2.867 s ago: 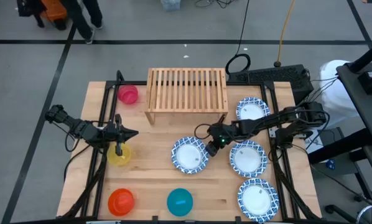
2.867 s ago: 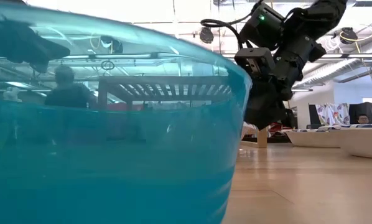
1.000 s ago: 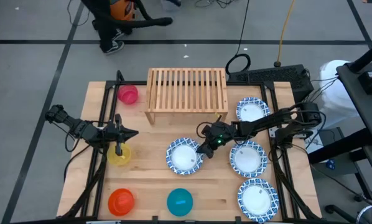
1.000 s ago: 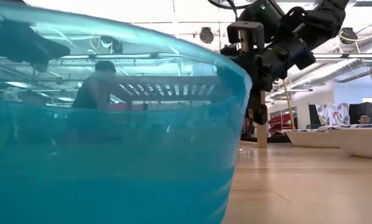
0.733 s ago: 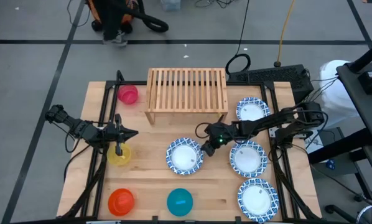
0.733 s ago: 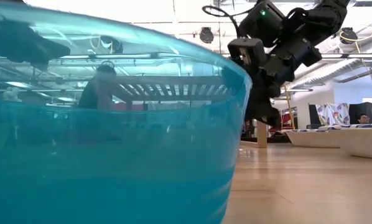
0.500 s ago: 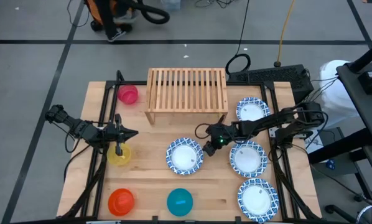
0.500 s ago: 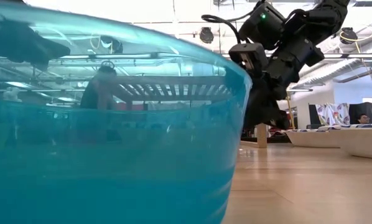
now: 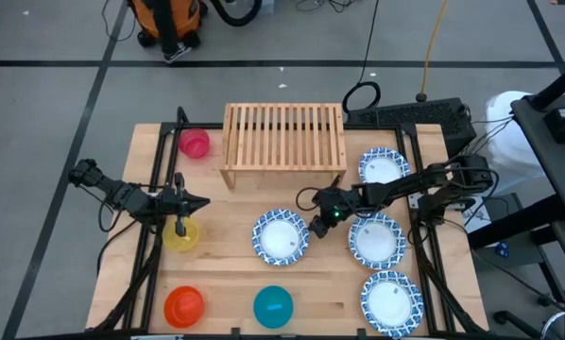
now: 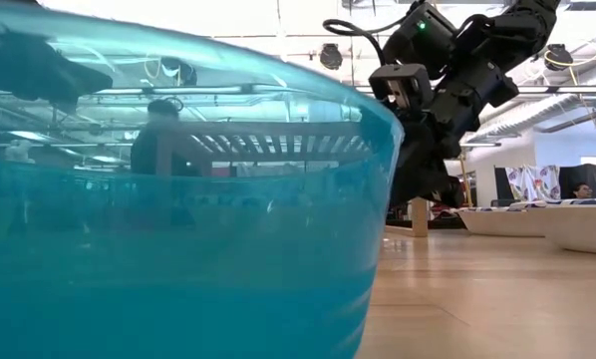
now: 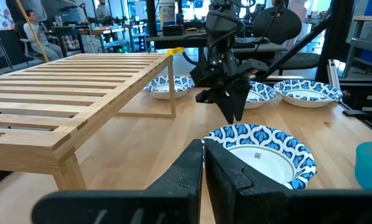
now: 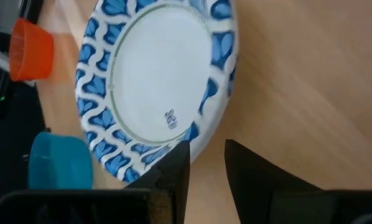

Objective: Place and stack bowls onto a shelf
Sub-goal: Put the white bowl on the shelf

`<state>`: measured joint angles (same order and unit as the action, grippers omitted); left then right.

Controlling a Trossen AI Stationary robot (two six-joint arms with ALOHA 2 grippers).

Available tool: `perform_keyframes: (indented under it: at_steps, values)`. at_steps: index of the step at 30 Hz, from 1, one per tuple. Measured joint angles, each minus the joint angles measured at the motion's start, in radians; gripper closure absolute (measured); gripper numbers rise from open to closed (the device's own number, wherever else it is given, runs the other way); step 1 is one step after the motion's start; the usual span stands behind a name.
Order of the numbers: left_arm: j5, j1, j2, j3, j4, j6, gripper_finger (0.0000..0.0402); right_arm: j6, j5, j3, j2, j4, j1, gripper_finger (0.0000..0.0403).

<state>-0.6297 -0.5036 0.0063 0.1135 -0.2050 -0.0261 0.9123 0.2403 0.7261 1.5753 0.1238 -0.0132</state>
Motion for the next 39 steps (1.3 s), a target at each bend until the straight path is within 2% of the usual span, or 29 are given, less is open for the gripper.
perform_keyframes:
  at_steps: [6,10,23,39]
  values:
    - [0.000,0.000,0.000,0.000,0.000,0.004,0.0378,-0.008,0.001,0.000,0.053,0.099,0.000,0.0310]
    - [0.000,0.000,0.000,0.000,0.000,0.026,0.0378,-0.008,0.004,0.000,0.078,0.104,0.000,0.0310]
    - [0.000,0.000,0.000,0.000,0.000,0.026,0.0378,-0.008,0.005,0.000,0.088,0.209,0.000,0.0310]
    - [0.000,0.000,0.000,0.000,0.000,0.026,0.0378,-0.037,0.001,0.000,0.088,0.206,0.000,0.0310]
